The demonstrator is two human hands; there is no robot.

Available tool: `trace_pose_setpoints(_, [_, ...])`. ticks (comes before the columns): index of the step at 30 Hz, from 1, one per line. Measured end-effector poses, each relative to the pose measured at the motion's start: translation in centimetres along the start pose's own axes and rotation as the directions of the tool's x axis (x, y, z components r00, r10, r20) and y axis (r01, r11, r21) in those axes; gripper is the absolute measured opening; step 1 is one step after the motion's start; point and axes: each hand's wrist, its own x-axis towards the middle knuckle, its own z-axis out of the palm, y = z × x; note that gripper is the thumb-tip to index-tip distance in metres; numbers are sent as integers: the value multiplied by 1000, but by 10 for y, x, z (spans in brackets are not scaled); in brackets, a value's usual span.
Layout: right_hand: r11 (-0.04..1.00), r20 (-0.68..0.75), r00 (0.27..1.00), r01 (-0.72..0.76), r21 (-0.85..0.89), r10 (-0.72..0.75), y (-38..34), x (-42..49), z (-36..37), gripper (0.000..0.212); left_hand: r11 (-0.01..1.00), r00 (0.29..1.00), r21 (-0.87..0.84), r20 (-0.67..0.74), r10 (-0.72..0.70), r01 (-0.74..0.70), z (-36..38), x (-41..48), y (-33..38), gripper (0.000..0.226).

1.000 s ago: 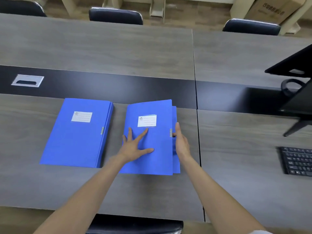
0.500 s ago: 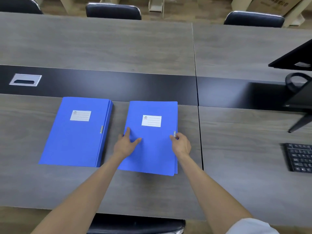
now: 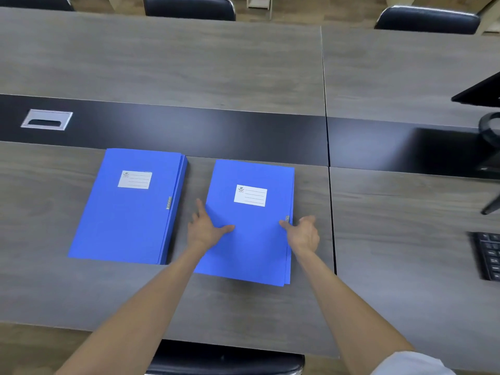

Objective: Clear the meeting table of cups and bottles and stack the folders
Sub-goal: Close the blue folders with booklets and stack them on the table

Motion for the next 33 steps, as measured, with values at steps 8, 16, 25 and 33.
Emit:
trace_pose_setpoints(8, [985,50,999,-6,175,-3,-7,-24,25,53,955,989,-294,-120,-86,47,-27,-10,-9,91])
trace_pose_setpoints(16, [949,170,949,225,222,-265,-99,-97,93,25,931,951,-364,-296,-90,-25,-157,7,-65,88])
trace_pose_setpoints(25, [952,299,909,242,188,-290,-154,-142,185,29,866,958,-497,-215,-191,61,-235,59,-177,93])
trace_pose_setpoints(33, [989,254,961,84,121,-112,-149,-144,239,67,858,976,-511,-161,-150,48,-236,69,-187,84])
